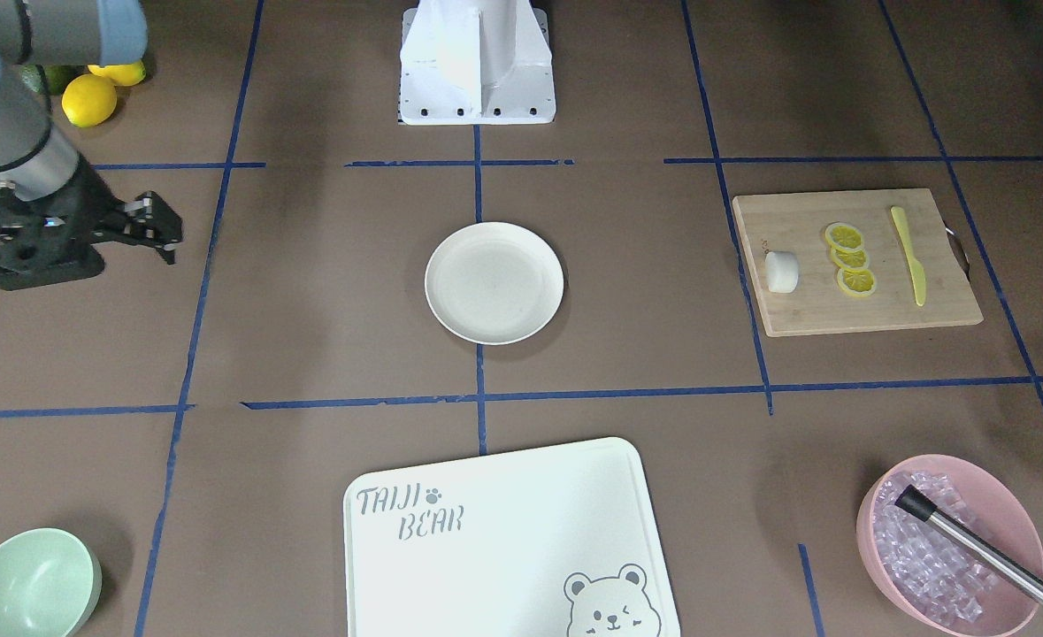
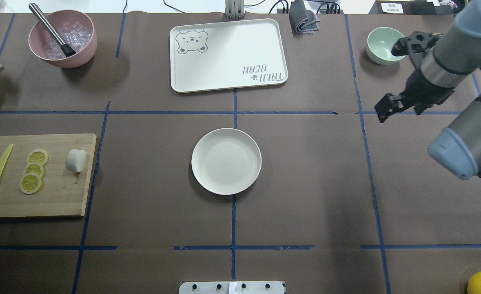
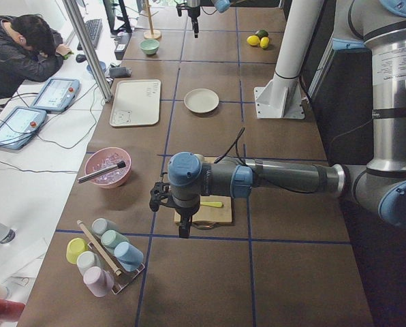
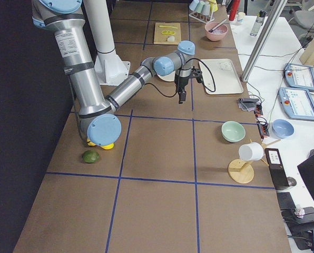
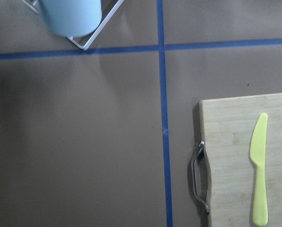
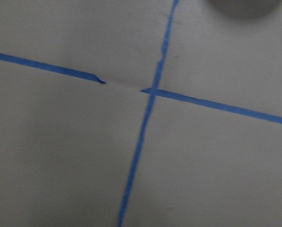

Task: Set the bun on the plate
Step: 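Release the plate and withdraw the right arm out of view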

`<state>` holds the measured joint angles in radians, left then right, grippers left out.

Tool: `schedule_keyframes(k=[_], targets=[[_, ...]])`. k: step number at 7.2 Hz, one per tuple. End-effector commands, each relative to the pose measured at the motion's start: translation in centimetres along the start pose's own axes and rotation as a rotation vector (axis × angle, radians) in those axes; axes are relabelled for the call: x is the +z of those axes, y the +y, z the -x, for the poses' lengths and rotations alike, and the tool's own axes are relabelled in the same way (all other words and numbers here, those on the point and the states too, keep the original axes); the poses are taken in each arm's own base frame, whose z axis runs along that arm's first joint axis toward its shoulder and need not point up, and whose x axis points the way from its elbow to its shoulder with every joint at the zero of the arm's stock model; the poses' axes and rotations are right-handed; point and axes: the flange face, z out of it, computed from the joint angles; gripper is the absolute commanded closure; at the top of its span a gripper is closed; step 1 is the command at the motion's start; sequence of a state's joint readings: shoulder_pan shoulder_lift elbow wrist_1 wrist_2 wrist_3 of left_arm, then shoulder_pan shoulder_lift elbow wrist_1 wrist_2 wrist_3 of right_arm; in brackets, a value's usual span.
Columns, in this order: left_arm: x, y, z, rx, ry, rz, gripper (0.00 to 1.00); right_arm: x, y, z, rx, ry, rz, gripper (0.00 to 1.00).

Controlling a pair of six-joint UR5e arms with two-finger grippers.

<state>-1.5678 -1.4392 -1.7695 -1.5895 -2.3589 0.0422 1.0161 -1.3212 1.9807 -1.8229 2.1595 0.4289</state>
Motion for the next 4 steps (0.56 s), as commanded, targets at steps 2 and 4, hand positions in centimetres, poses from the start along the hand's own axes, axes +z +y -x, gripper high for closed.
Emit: schedule_keyframes(k=[2, 4], targets=[[-0.6, -1.6, -0.8, 0.090, -0.001, -0.084, 0.00, -2.3, 7.6, -19.4, -0.175, -0.024, 0.018, 0.00], [-0.9, -1.8, -1.3, 0.123, 0.004, -0.111, 0.00, -2.3, 14.1, -27.5, -0.082, -0.005, 0.027, 0.00]])
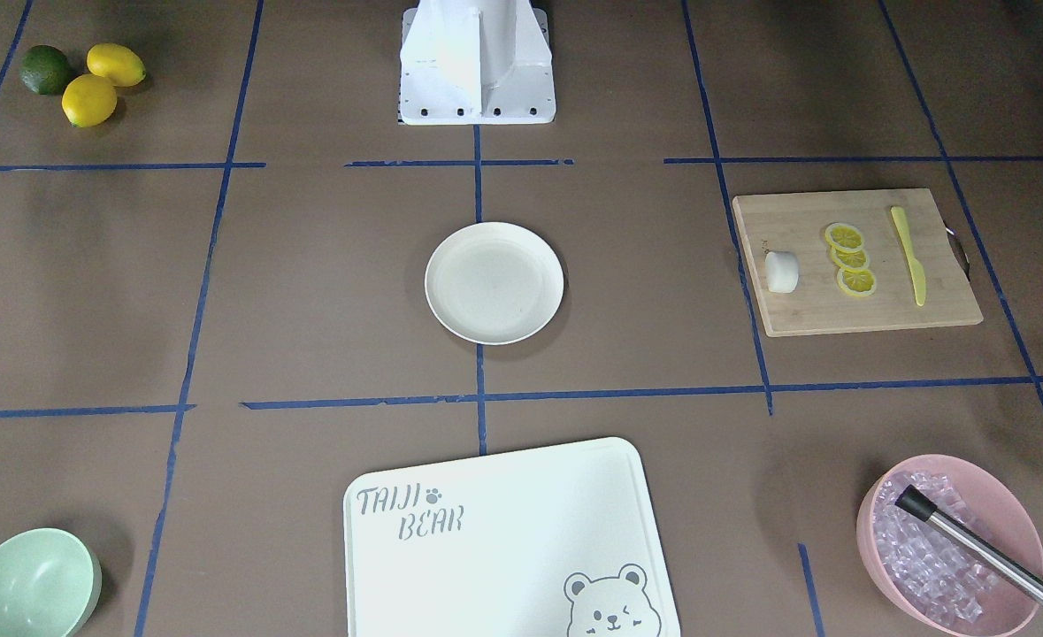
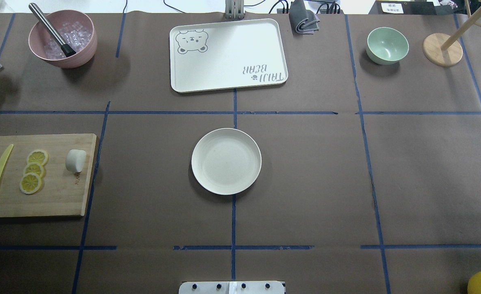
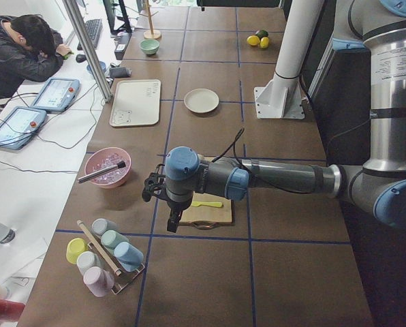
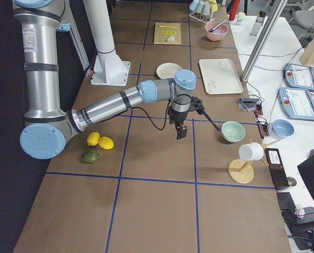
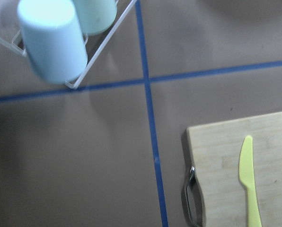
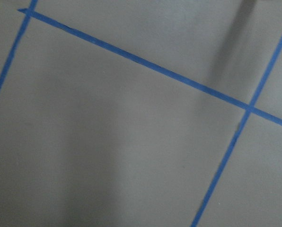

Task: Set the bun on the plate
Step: 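Move the left gripper over the white bun on the cutting board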

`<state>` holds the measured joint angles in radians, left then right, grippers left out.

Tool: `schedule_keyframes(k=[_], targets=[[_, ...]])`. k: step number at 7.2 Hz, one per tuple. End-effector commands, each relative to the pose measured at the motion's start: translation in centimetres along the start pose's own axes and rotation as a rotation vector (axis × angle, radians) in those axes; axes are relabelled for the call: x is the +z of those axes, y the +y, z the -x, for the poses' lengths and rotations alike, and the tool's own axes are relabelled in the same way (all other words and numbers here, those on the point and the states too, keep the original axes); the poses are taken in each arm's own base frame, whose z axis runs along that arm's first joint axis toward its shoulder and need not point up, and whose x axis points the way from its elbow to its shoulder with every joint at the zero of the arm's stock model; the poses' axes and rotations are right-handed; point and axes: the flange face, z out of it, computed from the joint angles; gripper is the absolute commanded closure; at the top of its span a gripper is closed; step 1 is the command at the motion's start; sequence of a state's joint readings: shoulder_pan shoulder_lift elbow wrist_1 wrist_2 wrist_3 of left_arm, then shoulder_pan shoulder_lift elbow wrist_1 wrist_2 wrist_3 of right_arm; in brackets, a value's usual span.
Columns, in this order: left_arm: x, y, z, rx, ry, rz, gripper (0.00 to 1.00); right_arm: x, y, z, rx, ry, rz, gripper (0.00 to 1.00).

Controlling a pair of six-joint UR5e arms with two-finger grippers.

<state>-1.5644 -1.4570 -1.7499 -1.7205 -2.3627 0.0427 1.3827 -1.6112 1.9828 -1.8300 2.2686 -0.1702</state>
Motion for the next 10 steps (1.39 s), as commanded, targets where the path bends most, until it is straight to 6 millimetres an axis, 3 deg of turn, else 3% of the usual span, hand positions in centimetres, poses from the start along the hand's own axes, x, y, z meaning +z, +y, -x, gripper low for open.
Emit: schedule_keyframes(k=[1, 2, 3, 4, 5, 7, 10], targets=[[-0.7, -0.5, -0.9, 0.057, 0.005, -0.069, 0.00, 0.7, 7.7, -5.8, 0.110, 0.005, 0.021, 0.00], [0.5, -1.0, -2.0, 0.079, 0.014, -0.051, 0.00, 2.2, 10.6, -6.9, 0.158, -0.001, 0.050, 0.00], [3.0, -2.0, -6.0, 0.091, 0.034, -0.001, 0.00, 3.1, 11.8, -7.9, 0.177, 0.002, 0.041, 0.00], [3.2, -4.2, -8.5, 0.038, 0.048, -0.008, 0.00, 3.5, 11.9, -8.4, 0.178, 0.003, 0.036, 0.00], [4.6, -4.8, -12.3, -0.047, 0.067, 0.023, 0.00, 3.7, 11.9, -8.5, 0.179, 0.002, 0.035, 0.00], [8.0, -5.0, -20.0, -0.126, 0.082, 0.067, 0.00, 3.7, 11.9, -8.5, 0.178, 0.002, 0.036, 0.00], [14.8, -4.3, -33.2, -0.113, 0.092, 0.037, 0.00, 3.7, 11.9, -8.5, 0.177, 0.002, 0.034, 0.00]])
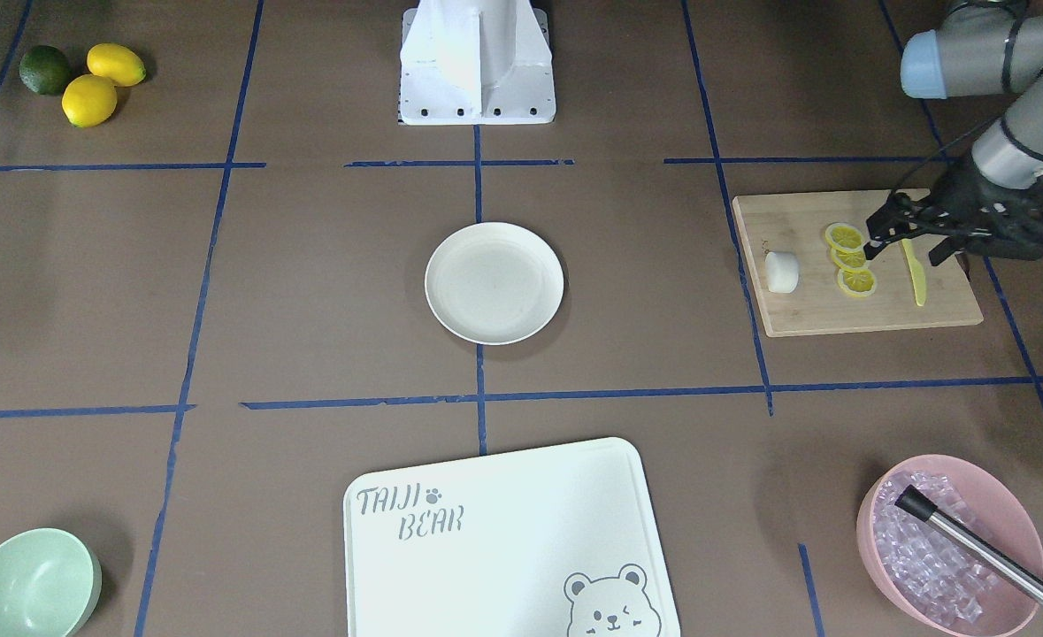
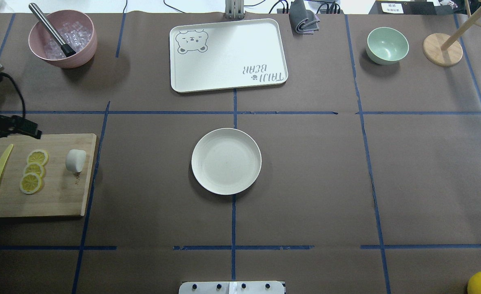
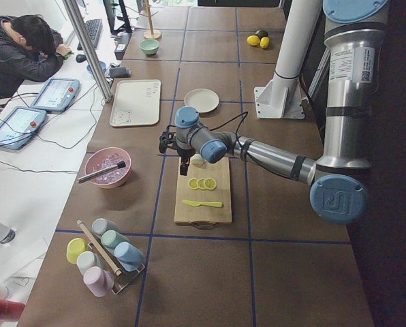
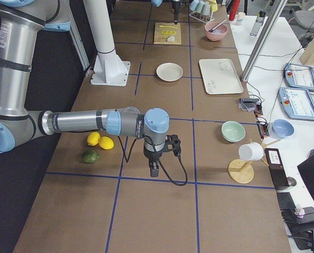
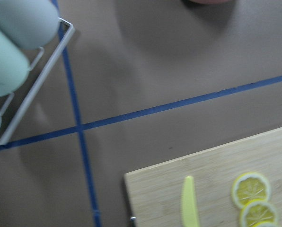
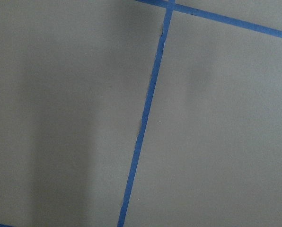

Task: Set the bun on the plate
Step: 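Move the left gripper over the white bun on the cutting board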

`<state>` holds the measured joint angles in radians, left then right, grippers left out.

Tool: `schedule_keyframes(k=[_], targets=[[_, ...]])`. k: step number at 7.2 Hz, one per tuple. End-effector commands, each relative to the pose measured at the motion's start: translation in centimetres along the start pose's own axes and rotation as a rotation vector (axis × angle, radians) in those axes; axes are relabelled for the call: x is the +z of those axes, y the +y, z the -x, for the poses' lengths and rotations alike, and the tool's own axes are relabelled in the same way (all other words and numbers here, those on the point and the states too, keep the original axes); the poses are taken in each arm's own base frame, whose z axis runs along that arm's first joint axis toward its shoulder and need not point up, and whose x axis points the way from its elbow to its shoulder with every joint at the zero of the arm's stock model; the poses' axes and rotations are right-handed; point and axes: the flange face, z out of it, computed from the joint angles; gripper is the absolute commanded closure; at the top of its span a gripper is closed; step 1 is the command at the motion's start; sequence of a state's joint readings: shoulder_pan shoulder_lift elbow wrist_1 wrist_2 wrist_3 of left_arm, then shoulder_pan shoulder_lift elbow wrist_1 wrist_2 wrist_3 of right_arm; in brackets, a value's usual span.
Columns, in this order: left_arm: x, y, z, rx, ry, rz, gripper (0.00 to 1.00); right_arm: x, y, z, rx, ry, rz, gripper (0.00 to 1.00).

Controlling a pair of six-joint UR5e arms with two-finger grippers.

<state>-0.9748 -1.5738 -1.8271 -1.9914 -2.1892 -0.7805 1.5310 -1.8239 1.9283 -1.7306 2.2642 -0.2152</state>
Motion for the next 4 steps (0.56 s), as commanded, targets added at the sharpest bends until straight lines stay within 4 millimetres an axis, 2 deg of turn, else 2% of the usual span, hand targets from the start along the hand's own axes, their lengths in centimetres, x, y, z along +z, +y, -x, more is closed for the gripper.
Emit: schedule_keyframes(k=[1, 2, 4], targets=[[5.1, 1.9, -7.7, 0.013, -0.002, 0.009, 0.00, -0.1, 0.0, 0.1, -0.001, -0.001, -0.002, 0.00], [6.7, 2.2, -8.6, 0.024, -0.008, 0.033, 0.00, 0.0, 0.0, 0.0, 0.000, -0.003, -0.001, 0.00], [8.0, 1.6, -8.3, 0.019, -0.041, 0.021, 0.00, 0.0, -0.1, 0.1, -0.001, -0.003, -0.002, 0.00]])
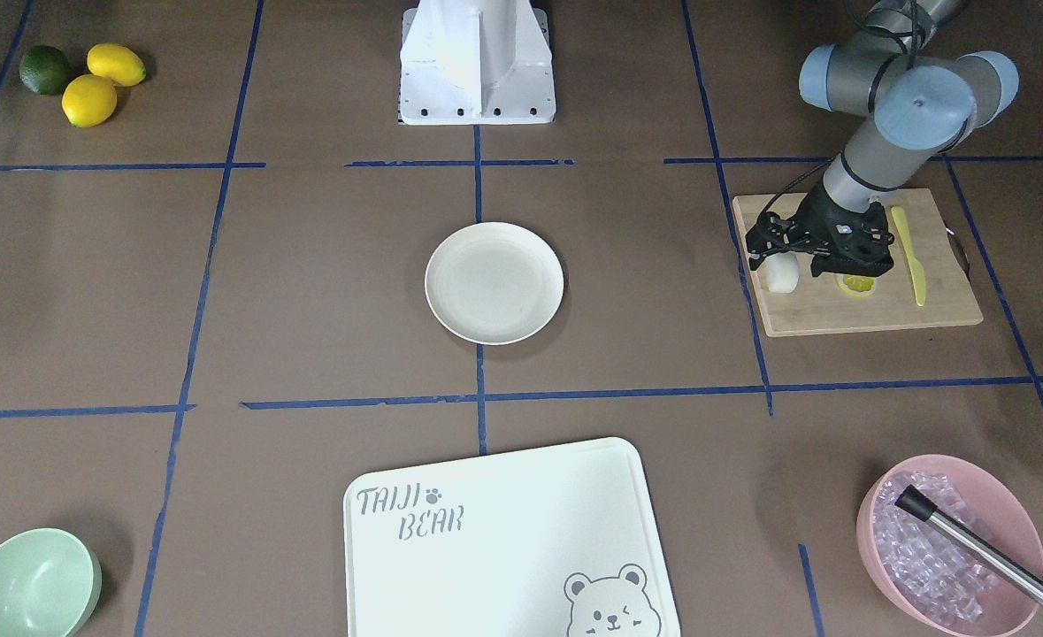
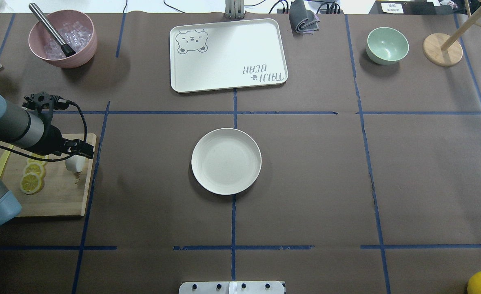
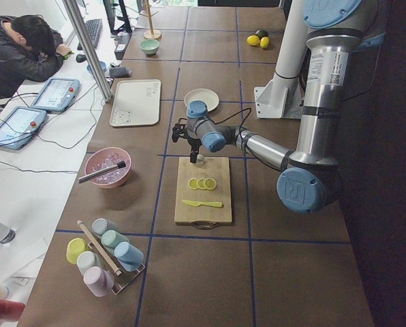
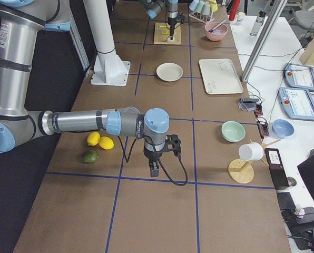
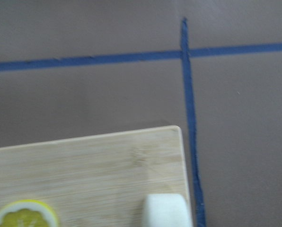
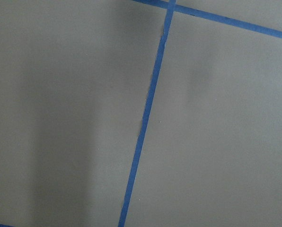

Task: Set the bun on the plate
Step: 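Lower the left gripper and grasp the white bun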

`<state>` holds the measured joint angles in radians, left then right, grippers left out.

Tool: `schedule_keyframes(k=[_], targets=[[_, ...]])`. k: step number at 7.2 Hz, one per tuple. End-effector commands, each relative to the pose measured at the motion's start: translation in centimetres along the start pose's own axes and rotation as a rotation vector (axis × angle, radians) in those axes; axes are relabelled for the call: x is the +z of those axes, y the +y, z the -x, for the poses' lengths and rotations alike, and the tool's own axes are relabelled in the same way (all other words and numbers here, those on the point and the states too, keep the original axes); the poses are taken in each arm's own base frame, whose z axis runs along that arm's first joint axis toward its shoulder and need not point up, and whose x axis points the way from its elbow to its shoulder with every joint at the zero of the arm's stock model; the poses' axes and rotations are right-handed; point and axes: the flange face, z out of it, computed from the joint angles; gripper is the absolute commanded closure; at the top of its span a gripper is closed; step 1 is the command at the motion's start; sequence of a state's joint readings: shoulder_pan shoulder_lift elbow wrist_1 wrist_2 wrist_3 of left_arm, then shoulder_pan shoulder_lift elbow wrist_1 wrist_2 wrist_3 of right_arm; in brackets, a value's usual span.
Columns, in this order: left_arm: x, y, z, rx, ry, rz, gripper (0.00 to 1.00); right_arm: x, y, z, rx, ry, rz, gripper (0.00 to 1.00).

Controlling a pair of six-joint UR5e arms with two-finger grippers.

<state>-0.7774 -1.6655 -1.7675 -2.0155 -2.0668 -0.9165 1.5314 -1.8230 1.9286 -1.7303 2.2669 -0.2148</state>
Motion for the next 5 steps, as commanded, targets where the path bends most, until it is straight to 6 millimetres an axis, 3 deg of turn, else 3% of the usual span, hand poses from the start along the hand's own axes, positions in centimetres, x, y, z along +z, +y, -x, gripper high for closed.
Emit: schedule_keyframes(k=[1, 2, 3, 4, 5], targets=[[1.19, -0.12, 0.24, -0.005, -0.028, -0.002, 0.00, -0.05, -0.05, 0.06, -0.002, 0.000, -0.001, 0.00], [1.27, 0.02, 0.49, -0.007, -0.031, 0.001, 0.02, -0.05, -0.05, 0.06, -0.002, 0.000, -0.001, 0.00], [1.30, 0.06, 0.58, -0.007, -0.032, 0.002, 0.14, -0.05, -0.05, 0.06, -0.002, 0.000, -0.001, 0.00], [1.76, -0.06, 0.79, -0.013, -0.038, 0.008, 0.38, -0.09, -0.03, 0.02, 0.000, 0.000, -0.002, 0.00], [1.87, -0.11, 0.83, -0.015, -0.040, 0.009, 0.53, -0.10, -0.12, 0.07, -0.002, 0.002, -0.002, 0.00]])
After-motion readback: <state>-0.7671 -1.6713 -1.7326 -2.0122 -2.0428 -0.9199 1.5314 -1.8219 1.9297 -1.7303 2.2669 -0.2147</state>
